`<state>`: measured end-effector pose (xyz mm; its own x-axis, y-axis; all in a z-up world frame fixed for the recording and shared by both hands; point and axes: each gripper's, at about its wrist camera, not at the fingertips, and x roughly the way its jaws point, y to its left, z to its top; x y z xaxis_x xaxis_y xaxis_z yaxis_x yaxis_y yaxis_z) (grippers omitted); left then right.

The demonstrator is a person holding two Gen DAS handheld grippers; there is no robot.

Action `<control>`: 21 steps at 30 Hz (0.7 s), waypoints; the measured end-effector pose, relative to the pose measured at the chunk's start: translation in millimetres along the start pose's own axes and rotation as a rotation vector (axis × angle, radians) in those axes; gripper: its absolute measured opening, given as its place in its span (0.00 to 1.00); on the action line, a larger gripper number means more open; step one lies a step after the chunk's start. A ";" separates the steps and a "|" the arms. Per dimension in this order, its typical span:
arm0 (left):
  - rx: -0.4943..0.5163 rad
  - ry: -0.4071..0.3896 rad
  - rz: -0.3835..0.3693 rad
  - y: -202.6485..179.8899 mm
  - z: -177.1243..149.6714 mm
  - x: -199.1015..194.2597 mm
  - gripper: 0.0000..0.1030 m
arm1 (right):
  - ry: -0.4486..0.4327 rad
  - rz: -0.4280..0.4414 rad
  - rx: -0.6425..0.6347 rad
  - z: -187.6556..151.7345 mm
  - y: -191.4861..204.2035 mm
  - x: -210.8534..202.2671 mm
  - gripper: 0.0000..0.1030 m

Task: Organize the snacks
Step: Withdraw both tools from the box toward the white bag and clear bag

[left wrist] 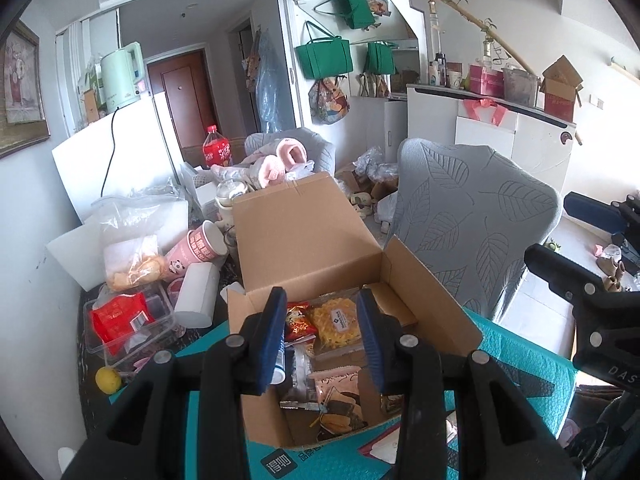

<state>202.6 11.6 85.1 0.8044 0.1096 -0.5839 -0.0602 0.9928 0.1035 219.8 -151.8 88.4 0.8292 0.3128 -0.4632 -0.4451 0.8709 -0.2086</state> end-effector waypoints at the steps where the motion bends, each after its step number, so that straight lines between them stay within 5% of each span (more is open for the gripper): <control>1: 0.002 -0.010 -0.003 -1.6 -0.2 -6.6 0.35 | -0.010 0.000 0.002 -0.4 0.0 -7.0 0.71; 21: 0.035 -0.096 -0.065 -32.0 -56.8 -87.4 0.35 | -0.111 -0.034 0.076 -47.1 7.3 -107.4 0.89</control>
<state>100.6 -27.0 87.1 0.8589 0.0385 -0.5106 0.0133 0.9952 0.0974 111.6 -196.9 96.1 0.8775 0.3187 -0.3584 -0.3925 0.9067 -0.1545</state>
